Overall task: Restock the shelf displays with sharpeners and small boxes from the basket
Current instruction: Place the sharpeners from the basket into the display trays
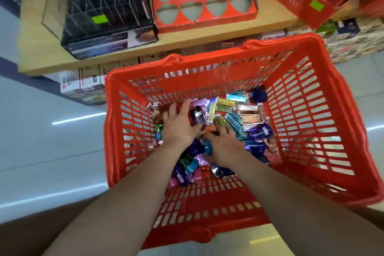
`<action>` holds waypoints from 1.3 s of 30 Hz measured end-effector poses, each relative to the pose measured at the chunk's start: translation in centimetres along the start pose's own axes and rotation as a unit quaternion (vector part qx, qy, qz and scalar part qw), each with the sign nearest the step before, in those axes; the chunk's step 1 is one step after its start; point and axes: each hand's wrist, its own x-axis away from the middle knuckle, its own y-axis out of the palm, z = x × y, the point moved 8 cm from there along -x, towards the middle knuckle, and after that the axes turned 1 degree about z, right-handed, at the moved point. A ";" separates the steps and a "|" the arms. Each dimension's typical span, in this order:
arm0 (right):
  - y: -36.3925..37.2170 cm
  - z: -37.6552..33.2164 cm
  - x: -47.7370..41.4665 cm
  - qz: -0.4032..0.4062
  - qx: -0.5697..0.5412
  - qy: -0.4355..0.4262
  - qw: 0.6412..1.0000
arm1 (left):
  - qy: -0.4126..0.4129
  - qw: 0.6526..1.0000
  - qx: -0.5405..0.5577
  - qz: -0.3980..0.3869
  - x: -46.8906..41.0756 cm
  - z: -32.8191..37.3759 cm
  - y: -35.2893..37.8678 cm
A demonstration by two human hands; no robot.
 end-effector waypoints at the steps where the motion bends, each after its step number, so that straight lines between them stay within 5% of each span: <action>1: 0.0 0.0 0.1 0.021 0.019 0.010 1.000 | 0.004 1.000 -0.007 -0.008 -0.4 0.5 0.4; 5: 0.0 1.6 -0.4 0.030 -0.008 0.042 0.999 | -0.008 0.999 -0.053 -0.007 -1.6 1.4 1.7; 10: -1.9 4.4 -0.8 0.090 -0.259 0.059 0.960 | 0.039 0.999 -0.023 -0.019 -1.5 3.6 3.2; 12: -2.5 5.4 -0.6 0.082 -0.414 0.099 0.901 | 0.050 0.998 0.014 -0.023 -0.9 3.8 3.8; 15: -2.4 6.4 0.7 0.019 -0.653 0.196 0.731 | -0.051 0.972 0.221 -0.055 -0.4 1.0 3.6; 18: -3.9 5.1 1.2 -0.024 -0.780 0.154 0.606 | -0.183 0.789 0.570 -0.137 1.5 -0.2 2.1; 20: -6.2 3.1 1.3 -0.032 -0.789 0.079 0.609 | -0.148 0.727 0.652 -0.158 2.5 1.1 -1.0; 23: -9.5 -0.4 2.2 -0.042 -0.760 -0.015 0.649 | -0.062 0.716 0.683 -0.133 3.4 3.1 -6.1; 32: -16.6 -2.8 7.6 0.024 -0.757 -0.106 0.644 | 0.094 0.802 0.589 0.034 6.2 8.9 -14.4; 39: -19.0 -0.3 10.1 0.083 -0.776 -0.147 0.607 | 0.157 0.810 0.564 0.031 7.7 13.1 -15.7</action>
